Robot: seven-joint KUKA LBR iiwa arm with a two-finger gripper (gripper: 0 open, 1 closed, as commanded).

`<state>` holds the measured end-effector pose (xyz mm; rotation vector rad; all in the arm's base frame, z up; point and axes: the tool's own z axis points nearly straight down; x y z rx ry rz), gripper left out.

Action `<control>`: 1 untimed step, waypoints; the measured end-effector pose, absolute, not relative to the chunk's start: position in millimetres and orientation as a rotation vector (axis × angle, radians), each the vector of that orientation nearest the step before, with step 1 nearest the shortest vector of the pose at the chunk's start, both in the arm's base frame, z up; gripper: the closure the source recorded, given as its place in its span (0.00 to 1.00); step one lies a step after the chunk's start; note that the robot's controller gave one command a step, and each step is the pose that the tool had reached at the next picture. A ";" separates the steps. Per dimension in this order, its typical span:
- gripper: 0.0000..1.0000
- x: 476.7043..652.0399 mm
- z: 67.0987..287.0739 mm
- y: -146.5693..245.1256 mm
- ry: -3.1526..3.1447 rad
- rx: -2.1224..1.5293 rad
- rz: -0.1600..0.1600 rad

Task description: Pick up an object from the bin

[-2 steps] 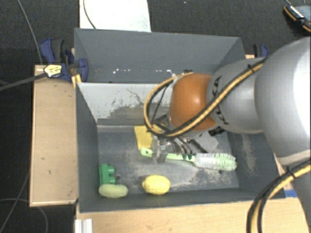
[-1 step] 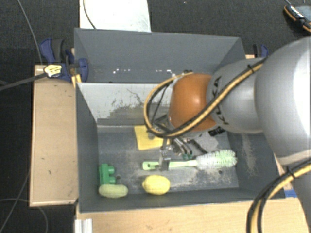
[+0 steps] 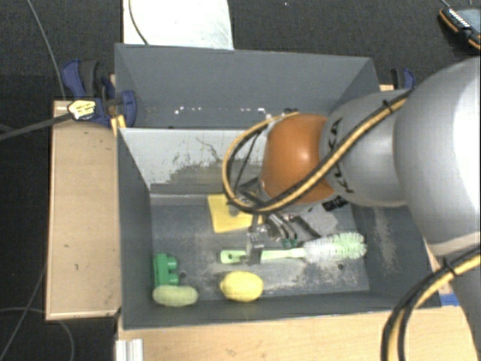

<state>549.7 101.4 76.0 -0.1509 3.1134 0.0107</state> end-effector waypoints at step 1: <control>0.00 562.3 72.1 49.0 3.108 -0.102 0.015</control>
Offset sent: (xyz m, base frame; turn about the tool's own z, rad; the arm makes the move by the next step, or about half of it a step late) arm -0.0197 -0.0933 -0.0060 -0.1585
